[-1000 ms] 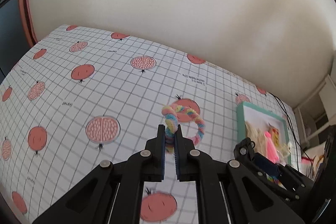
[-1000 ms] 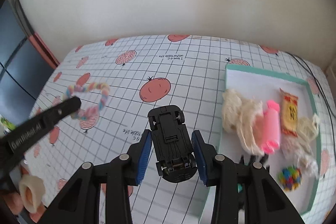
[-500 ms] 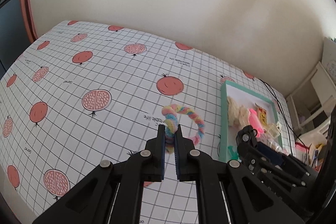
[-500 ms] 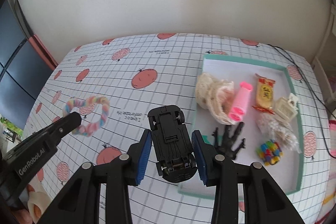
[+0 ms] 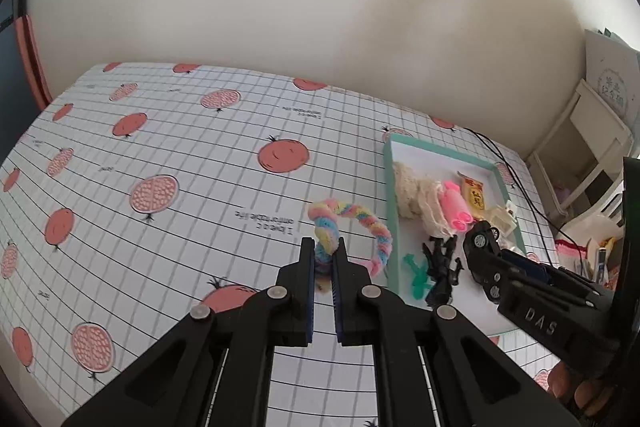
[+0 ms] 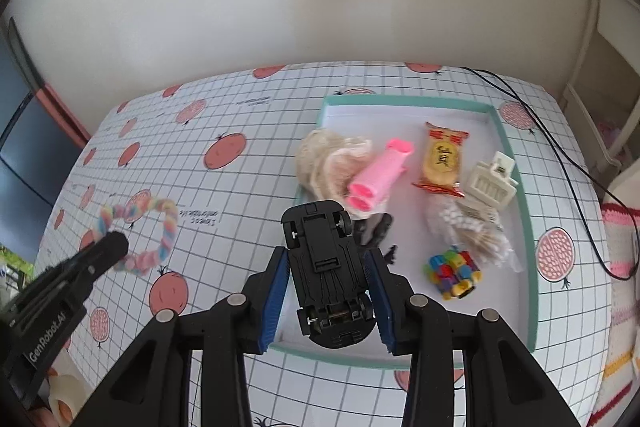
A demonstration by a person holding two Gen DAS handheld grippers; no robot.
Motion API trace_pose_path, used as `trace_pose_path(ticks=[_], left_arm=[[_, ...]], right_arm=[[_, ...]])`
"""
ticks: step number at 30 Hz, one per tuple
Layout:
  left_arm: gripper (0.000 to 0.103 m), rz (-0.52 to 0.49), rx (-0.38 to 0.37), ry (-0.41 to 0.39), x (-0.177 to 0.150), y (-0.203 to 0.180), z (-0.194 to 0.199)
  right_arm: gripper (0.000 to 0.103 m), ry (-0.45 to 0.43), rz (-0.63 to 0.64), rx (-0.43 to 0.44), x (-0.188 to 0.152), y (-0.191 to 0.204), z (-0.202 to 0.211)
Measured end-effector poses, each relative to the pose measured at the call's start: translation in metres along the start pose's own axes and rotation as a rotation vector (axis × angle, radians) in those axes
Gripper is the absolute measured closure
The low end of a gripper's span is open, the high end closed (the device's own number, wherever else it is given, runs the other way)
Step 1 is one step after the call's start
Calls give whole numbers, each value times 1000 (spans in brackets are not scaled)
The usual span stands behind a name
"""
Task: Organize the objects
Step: 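Lift the black toy car with the right gripper while the left grips the candy bracelet, then carry the toy car and candy bracelet with both grippers over the tray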
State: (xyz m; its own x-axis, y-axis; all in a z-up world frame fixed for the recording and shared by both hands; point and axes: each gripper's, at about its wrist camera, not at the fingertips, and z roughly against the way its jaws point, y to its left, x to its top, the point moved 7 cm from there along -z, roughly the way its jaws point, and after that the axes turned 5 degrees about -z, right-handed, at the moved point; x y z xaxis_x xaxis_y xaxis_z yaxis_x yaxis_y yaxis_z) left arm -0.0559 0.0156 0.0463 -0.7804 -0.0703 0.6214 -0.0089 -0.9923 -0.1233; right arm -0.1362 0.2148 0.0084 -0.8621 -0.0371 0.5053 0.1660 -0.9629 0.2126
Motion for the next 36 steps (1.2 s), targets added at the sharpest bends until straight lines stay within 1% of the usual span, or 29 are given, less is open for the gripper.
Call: trace_pose_path(ticks=[10,14,20,25,29,32,36], left_arm=[[96,-39,-59,-7,-4,-37,-1],[96,-59,-91,0,-7,-57,-3],[96,-87,-137,-6,-11,-87,-6],[96,-110,-176,1,-16,-109,-10],[96,-148,-197,8,-20,-129,-17],[96,-150,-215,20,-24,-137,-22],[96,-170,-210,37,-32,-145,-31]], right_arm=[[61,-4,-56,-1,3,-31,5],[61,-17,-91,-15,4,-54,11],[61,-31,-172,-14,7,-90,16],[61,-35,-210,-38,6,-116,16],[61,-29,-225,-76,4,-135,13],[61,-22,-238,-82,2,-142,10],[61,-17,-245,-99,0,-148,7]])
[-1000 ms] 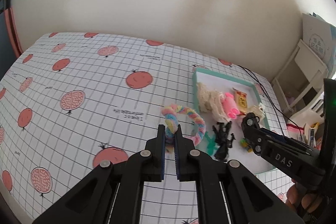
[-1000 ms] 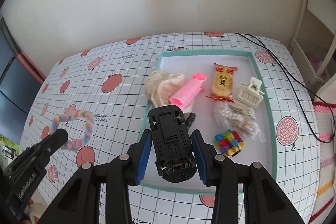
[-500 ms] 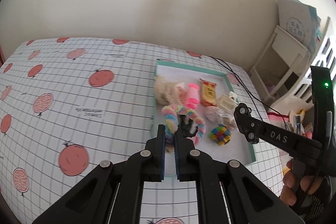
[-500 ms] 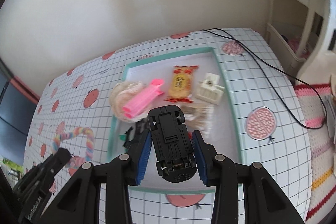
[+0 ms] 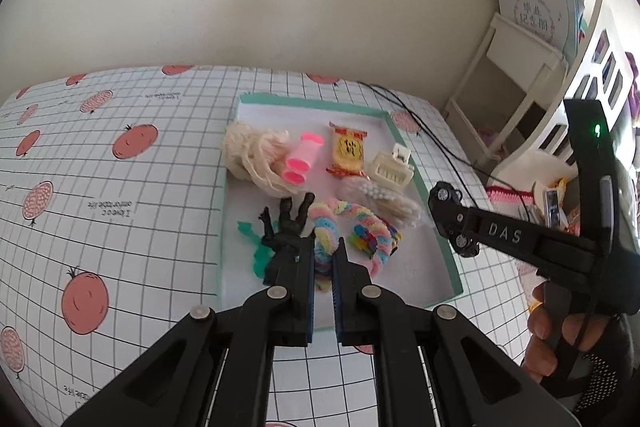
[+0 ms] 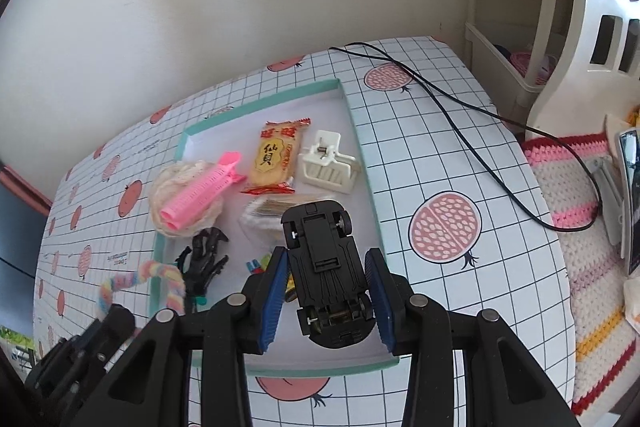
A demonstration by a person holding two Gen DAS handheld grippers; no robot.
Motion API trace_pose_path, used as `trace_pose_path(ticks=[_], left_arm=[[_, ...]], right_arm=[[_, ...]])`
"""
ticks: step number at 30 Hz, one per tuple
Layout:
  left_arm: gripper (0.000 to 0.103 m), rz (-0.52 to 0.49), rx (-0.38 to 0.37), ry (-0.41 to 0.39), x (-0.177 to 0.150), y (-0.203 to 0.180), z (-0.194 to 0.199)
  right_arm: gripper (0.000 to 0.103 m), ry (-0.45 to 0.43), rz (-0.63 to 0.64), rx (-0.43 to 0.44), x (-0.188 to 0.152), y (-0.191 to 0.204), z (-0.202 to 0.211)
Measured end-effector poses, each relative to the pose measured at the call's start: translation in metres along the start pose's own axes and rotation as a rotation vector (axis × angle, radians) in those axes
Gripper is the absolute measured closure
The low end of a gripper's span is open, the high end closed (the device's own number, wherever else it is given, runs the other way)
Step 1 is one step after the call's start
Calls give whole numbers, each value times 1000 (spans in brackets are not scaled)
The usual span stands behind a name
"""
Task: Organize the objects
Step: 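Carry the toy car and candy bracelet with both grippers over the tray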
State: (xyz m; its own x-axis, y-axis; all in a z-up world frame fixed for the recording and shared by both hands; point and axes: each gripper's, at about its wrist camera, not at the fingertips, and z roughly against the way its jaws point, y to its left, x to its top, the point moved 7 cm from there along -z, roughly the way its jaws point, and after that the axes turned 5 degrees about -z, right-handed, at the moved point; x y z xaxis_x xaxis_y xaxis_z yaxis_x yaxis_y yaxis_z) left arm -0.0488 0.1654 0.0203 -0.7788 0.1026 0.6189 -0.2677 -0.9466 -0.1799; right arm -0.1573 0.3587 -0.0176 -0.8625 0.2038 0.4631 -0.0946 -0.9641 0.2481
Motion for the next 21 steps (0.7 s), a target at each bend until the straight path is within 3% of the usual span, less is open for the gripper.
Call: trace_pose_path(ticks=[11,21], left_arm=[[96,-44,19,86,-18,-14,-24],[96,-50,39,146,-29,-12,-41]], right_arm=[[61,50,61,-95,-15,-6,-21],[62,83,89,-125,-25,-6,-33]])
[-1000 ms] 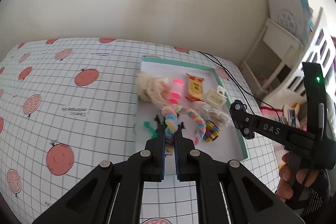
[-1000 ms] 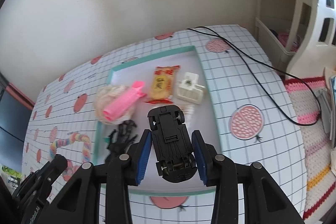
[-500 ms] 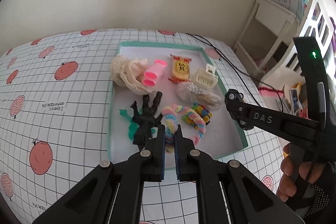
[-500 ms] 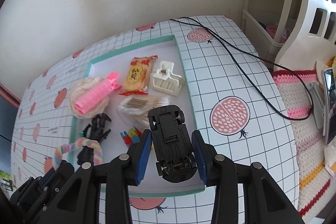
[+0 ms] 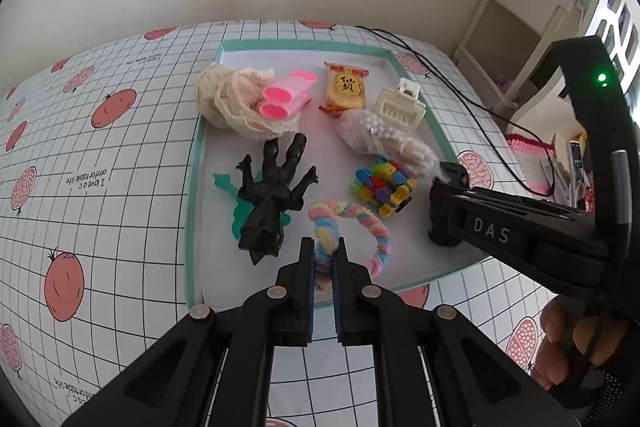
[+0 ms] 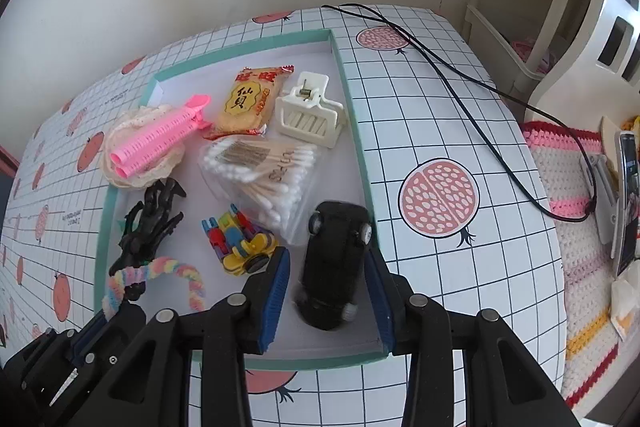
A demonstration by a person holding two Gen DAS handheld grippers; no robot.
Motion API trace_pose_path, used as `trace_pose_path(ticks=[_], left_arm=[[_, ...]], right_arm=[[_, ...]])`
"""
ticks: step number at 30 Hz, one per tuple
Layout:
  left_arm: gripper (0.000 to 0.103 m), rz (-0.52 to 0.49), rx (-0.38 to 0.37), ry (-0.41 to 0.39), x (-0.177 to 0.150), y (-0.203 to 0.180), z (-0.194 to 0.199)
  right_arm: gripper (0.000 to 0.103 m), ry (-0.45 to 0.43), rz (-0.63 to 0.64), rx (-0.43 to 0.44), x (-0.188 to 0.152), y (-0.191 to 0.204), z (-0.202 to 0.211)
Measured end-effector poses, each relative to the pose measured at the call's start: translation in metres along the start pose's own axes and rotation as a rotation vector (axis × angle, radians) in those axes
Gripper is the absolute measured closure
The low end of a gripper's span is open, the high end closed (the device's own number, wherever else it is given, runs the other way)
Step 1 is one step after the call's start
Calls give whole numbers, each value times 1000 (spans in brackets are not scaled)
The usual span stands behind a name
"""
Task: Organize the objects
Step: 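Carry the toy car and candy bracelet with both grippers over the tray, then open both grippers to drop the car and bracelet into the tray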
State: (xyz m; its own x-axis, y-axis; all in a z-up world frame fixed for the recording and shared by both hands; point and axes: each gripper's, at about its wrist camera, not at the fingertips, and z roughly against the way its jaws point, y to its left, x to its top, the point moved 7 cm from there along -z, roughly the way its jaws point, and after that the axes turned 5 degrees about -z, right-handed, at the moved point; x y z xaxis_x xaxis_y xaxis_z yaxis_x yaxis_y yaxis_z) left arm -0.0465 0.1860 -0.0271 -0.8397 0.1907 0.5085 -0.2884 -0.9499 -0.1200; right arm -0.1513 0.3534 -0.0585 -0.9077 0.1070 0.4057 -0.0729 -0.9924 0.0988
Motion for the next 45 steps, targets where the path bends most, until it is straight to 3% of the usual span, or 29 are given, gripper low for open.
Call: trace_pose_path(ticks=[18,21,23,26,40,42,44,45], left_arm=[[95,-27,20,58,-11,2,-12],[94,-23,16,61,-11,4,-12],[87,-24,14,58,-10,4,-11],[82,-32,14,49,-9,3,-9],[81,56,58,-91,13,30,22],[73,72,87,-88,12,38,22],[56,88,129,-94,12,47,23],[53,108,154,-99,12,55,24]], right_arm=[[62,5,25,-5,-4,5,-2],[61,4,25,-5,-4,5,-2],[61,3,27,-7,-5,6,-2],[61,1,24,-4,-5,6,-1],[62,-22,28,9,-2,9,3],[61,-25,27,13,-2,9,4],[61,-28,27,20,-2,10,5],[61,-30,28,22,-2,11,6]])
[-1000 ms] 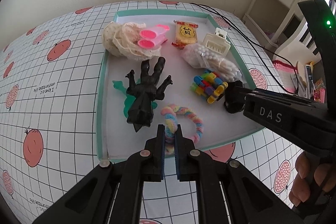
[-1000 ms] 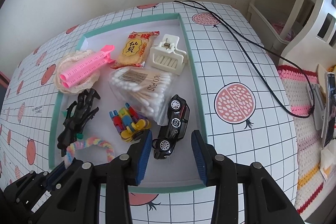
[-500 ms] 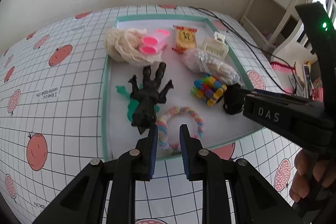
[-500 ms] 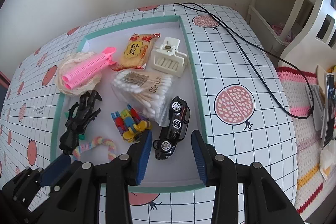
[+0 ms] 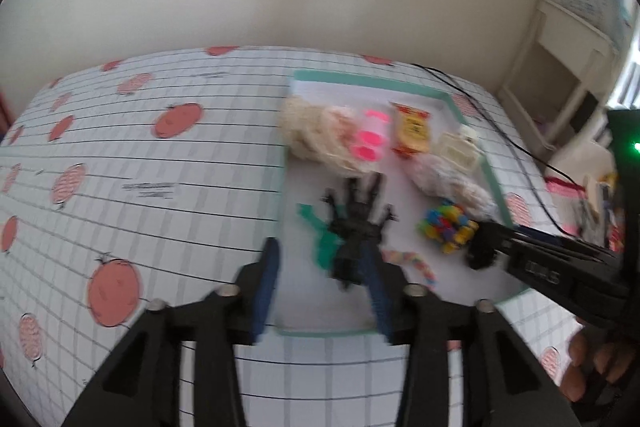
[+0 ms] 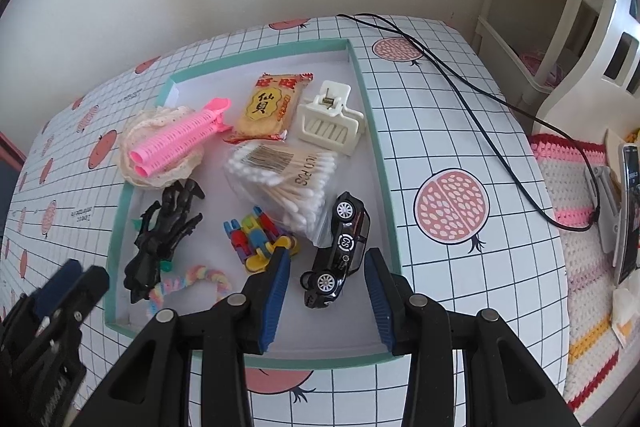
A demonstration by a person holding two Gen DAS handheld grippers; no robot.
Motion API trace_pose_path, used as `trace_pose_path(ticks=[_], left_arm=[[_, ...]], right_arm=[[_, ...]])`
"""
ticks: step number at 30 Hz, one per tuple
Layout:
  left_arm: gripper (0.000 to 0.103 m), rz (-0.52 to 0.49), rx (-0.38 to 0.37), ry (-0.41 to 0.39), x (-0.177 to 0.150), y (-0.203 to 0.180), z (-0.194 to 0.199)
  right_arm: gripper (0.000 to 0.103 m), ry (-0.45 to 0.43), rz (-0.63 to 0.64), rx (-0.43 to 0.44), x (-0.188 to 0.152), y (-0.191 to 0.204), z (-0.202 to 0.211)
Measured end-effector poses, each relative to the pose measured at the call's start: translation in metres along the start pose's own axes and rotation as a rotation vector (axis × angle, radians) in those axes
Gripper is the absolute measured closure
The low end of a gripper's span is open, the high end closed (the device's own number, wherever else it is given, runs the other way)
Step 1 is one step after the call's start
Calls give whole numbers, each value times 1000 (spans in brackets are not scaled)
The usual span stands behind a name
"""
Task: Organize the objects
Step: 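Open both grippers to drop the car and bracelet into the tray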
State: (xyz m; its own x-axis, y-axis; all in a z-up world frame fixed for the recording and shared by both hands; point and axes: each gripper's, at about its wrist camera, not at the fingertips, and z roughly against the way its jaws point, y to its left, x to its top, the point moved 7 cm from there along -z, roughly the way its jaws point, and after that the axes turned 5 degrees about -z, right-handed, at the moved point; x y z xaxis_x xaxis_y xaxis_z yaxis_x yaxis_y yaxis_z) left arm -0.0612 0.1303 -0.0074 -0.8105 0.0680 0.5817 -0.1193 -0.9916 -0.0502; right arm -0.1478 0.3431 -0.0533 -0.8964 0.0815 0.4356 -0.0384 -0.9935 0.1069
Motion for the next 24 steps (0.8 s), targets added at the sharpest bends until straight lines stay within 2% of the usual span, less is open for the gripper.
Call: trace_pose_path(ticks=[2,4,6,9,12,15,20,22,24], left_arm=[[49,46,25,-1,1,12,-1],[45,106,54,3,0,30,-2],[35,141,75,12,-3,42,-4],[33,186,95,29,-8,58,-9],[30,210,111,37,-11,68,-13],[23,226,126,41,-14,76,-15],[11,232,143,46,-17,81,-18],[5,224,156,50,-18,83,-20],[5,226,165,50,-19,85,-22]], right_arm=[[59,-2,1,5,0,1,0],[49,-4,2,13,0,2,0],[41,-4,8,20,-1,4,0],[36,-4,18,26,-1,6,0],[32,-8,22,25,-2,8,0],[26,-7,24,31,-2,10,-1],[21,-4,37,40,-3,14,-2],[15,-7,41,54,-4,17,-2],[8,-9,48,65,-4,20,-2]])
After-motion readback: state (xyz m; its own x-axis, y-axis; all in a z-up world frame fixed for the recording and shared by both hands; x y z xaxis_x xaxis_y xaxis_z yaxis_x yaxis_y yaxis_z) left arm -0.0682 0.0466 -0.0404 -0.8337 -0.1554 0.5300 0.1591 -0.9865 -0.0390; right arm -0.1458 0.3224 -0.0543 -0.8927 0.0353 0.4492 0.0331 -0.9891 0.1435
